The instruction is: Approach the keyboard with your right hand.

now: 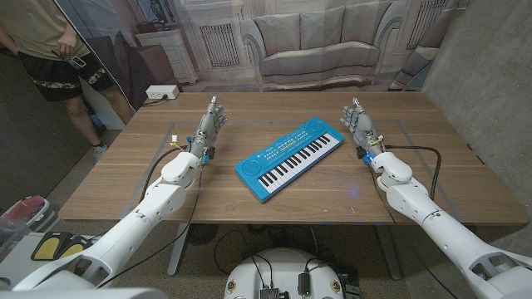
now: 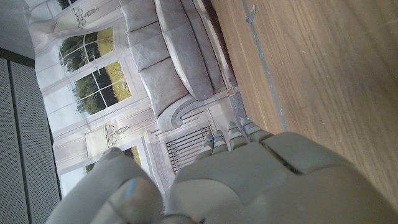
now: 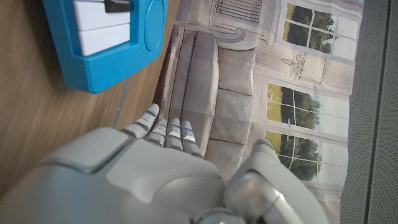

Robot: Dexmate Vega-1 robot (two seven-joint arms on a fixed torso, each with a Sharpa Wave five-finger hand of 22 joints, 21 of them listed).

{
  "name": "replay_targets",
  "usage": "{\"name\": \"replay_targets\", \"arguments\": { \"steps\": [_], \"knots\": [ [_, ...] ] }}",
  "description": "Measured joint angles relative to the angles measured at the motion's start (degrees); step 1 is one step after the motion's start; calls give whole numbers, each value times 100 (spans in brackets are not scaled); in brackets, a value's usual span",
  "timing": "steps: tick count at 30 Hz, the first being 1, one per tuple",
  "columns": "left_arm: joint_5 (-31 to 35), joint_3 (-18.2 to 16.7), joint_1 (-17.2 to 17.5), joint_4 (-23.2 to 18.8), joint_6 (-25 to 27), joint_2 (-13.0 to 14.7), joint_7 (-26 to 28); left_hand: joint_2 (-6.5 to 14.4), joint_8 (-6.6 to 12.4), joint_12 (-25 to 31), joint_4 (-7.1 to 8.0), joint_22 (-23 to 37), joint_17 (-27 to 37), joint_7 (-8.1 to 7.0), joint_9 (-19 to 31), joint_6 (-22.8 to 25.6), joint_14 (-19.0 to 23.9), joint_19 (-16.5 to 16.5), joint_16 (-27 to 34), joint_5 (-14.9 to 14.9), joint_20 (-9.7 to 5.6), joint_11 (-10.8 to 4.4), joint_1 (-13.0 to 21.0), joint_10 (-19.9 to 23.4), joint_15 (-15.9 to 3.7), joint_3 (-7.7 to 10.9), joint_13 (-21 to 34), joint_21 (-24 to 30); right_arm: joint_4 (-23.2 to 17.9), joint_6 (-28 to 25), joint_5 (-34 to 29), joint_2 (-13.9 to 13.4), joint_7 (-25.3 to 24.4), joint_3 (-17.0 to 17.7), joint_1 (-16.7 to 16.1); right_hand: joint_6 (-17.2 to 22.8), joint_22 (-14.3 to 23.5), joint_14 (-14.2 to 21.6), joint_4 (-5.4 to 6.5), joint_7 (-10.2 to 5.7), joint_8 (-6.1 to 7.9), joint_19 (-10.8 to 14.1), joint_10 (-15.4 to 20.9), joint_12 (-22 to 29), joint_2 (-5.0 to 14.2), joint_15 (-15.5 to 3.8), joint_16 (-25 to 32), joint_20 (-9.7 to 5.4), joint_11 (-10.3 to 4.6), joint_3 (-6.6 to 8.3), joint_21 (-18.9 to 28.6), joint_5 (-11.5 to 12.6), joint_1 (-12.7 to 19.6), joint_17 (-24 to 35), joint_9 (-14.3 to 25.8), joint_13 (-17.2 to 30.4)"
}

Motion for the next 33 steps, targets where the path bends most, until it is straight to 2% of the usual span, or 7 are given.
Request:
{"name": "replay_targets", "arguments": {
  "steps": [6,11,15,19,29,33],
  "knots": [
    [35,-21,38,-82,-56,22,35,22,3,47,0,0,0,-13,0,77,21,0,0,0,0,-61,22,67,-21,0,0,0,-77,53,-15,-47,-8,37,-45,0,0,0,0,0,0,0,0,0,-47,0,0,0,0,0,-30,0,47,0,0,0],
    [67,-37,77,-158,-77,37,89,63,44,47,0,-1,-1,-37,-1,171,83,9,45,0,8,-54,63,122,-21,0,0,5,-117,91,-18,-75,-8,62,-65,30,-1,33,0,-30,25,0,32,0,-46,32,0,0,-33,0,-30,0,46,0,-1,0],
    [83,-52,111,-223,-78,60,138,113,89,84,0,-1,-1,-52,20,278,150,96,45,22,10,-41,113,190,-36,0,0,47,-157,113,-19,-104,7,82,-84,30,-1,32,0,-30,25,0,64,0,-45,32,0,0,-1,0,-45,0,46,-1,-1,-1],
    [97,-65,150,-290,-78,87,174,143,89,84,-2,-1,-1,-62,27,331,198,127,45,22,-1,-31,143,242,-50,1,-1,47,-200,120,-8,-133,44,92,-105,30,-1,33,0,-30,25,32,64,0,-23,31,0,-32,-1,0,-51,0,68,-1,-1,-1],
    [109,-104,244,-422,-78,134,231,166,89,91,-25,-1,-1,-51,27,383,227,127,45,22,-1,-37,227,249,-20,24,-1,47,-383,167,3,-203,77,120,-199,30,-1,54,-19,-30,25,63,63,0,-22,10,0,0,-1,19,-51,0,68,-1,-1,-1],
    [110,-116,272,-452,-78,156,233,181,89,112,-74,-2,-1,-51,27,383,227,126,44,22,-1,-61,242,272,-20,22,-2,47,-459,191,1,-229,76,136,-244,54,-1,53,-19,-54,25,63,63,0,-22,10,0,0,-1,19,-74,0,68,-1,-1,-2]
  ]
}}
